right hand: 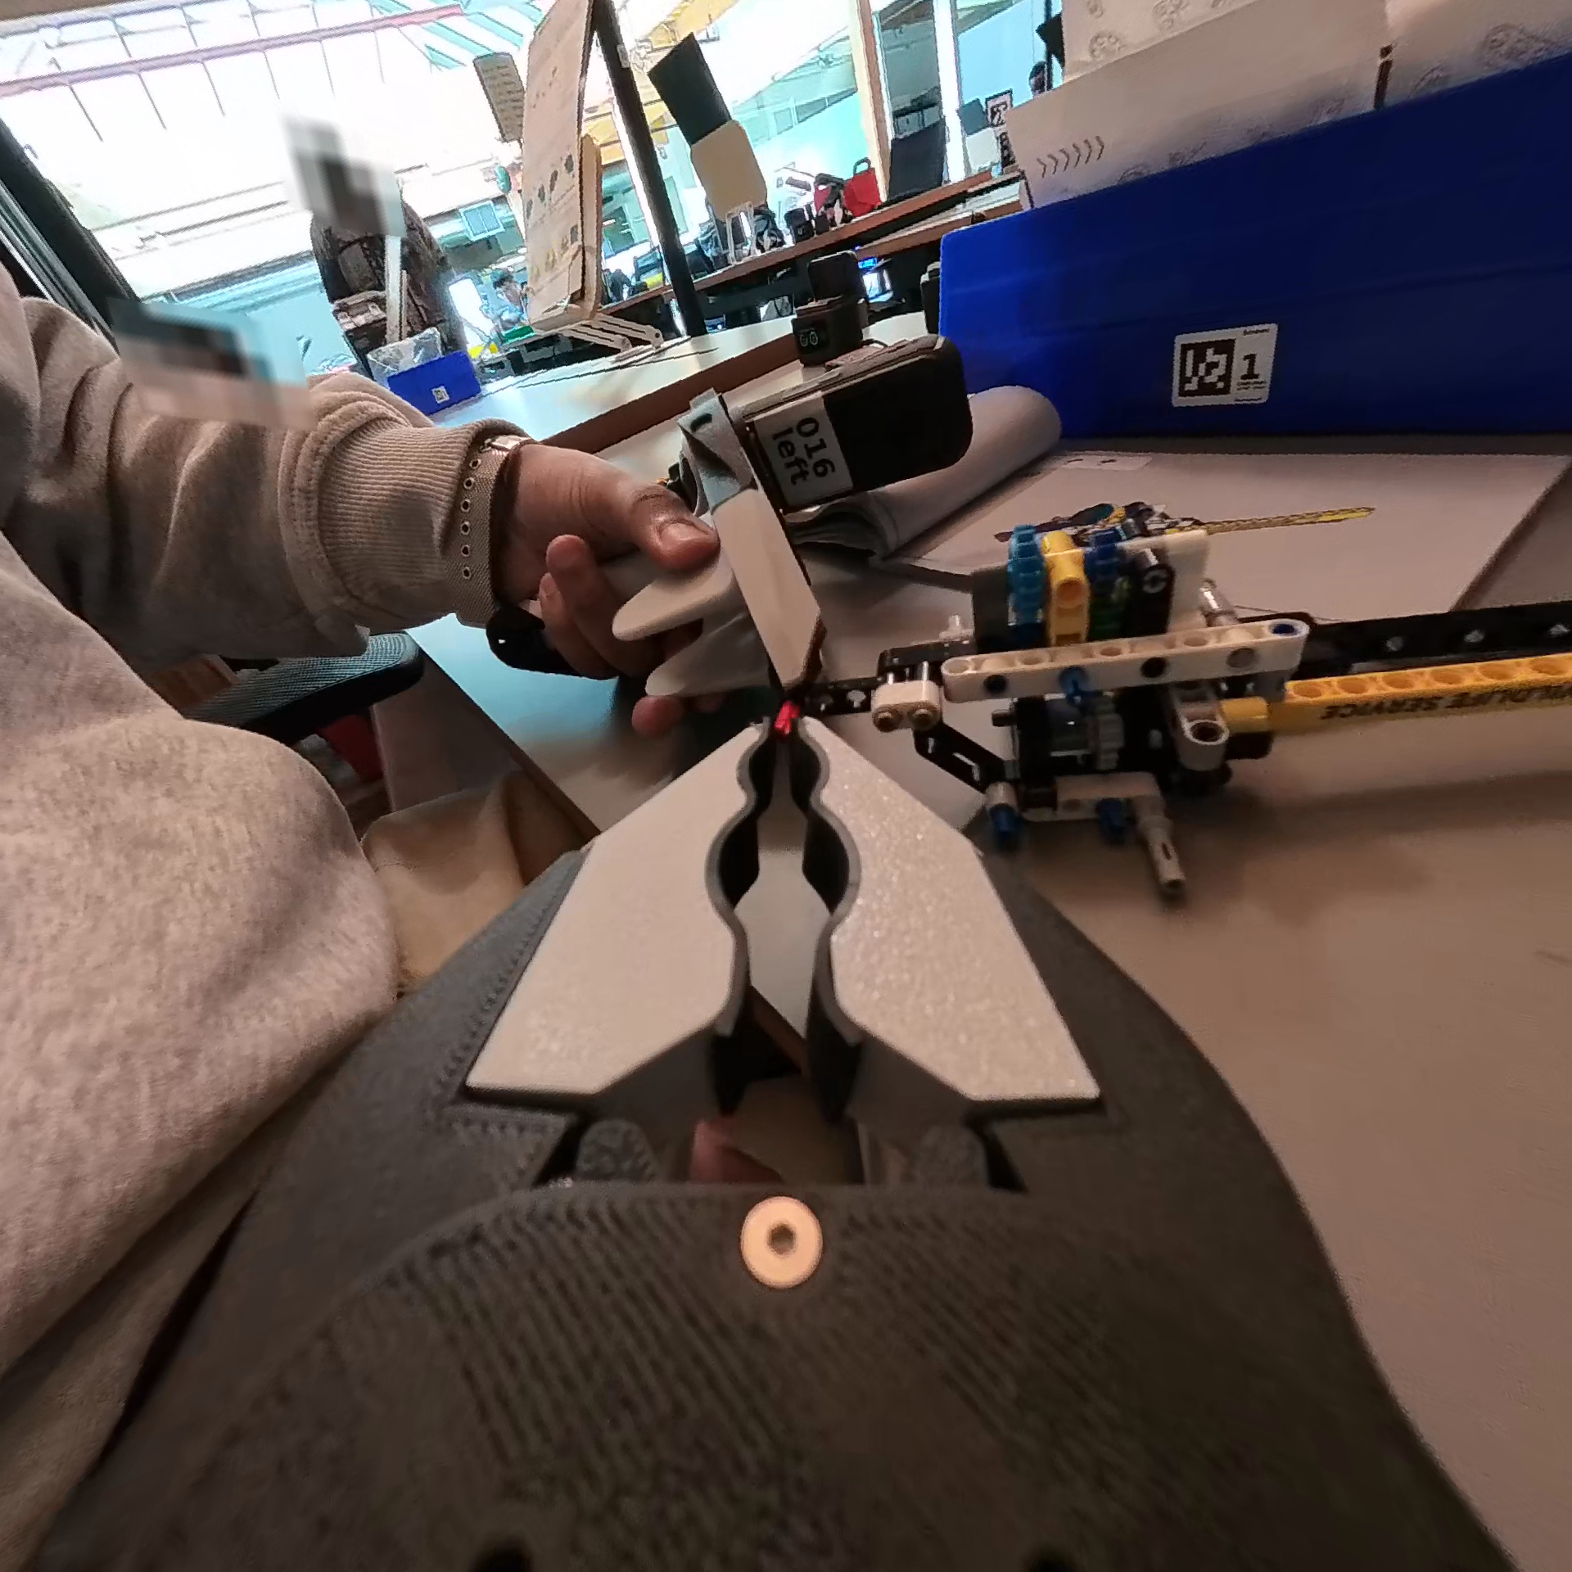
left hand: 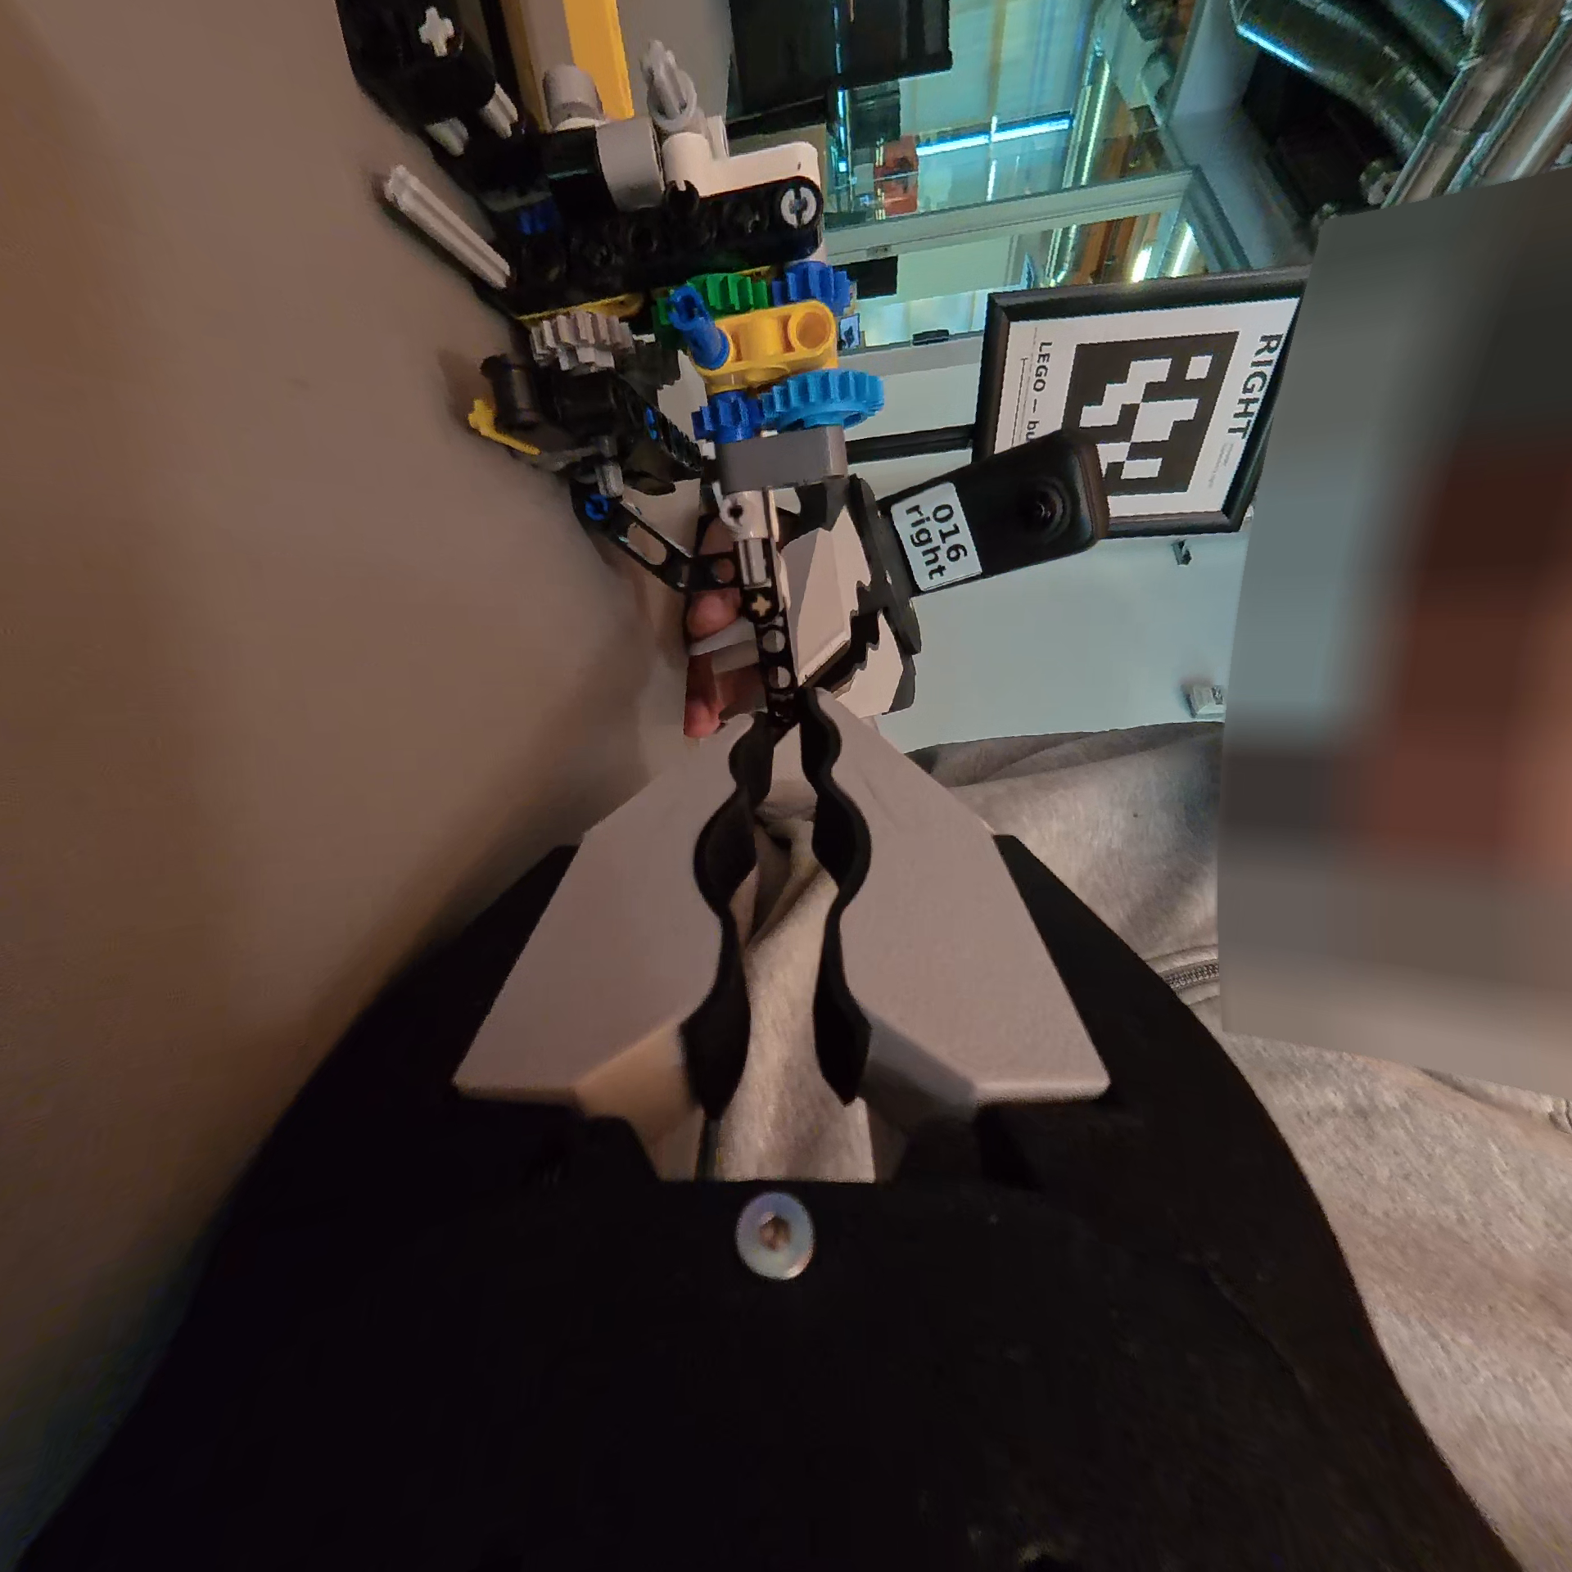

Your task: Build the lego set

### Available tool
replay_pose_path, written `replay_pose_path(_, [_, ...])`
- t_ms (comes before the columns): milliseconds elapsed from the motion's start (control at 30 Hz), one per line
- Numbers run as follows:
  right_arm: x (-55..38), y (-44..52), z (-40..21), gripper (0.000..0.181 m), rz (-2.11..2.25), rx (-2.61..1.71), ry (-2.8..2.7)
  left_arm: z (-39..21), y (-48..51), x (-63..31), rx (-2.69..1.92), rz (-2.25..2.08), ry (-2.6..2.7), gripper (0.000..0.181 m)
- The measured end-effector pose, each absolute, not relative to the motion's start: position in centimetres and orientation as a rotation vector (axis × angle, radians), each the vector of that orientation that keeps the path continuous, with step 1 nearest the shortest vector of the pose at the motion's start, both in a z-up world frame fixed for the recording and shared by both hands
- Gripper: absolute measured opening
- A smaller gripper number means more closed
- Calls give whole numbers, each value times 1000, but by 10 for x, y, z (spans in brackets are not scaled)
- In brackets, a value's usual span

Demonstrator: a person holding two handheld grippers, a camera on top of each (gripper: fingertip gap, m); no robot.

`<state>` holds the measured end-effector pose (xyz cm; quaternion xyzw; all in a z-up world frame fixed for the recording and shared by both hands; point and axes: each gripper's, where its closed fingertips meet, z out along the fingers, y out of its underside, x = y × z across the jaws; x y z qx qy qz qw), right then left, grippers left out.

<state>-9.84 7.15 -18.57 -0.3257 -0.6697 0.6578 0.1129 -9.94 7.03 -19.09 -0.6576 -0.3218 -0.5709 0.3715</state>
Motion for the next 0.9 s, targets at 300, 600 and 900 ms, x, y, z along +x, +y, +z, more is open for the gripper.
replay_pose_path(300, [-98, 72, -186, 2, 1941, -952, -1968, -190, 70, -99, -1676, -1487, -823, 8])
replay_pose_path(600, [-97, 72, -185, 2, 1972, -953, -1969, -189, 70, -98, -1674, -1512, -827, 8])
replay_pose_path(900, [-97, 71, -186, 2, 1975, -954, -1974, -189, 70, -99, -1667, -1523, -832, 8])
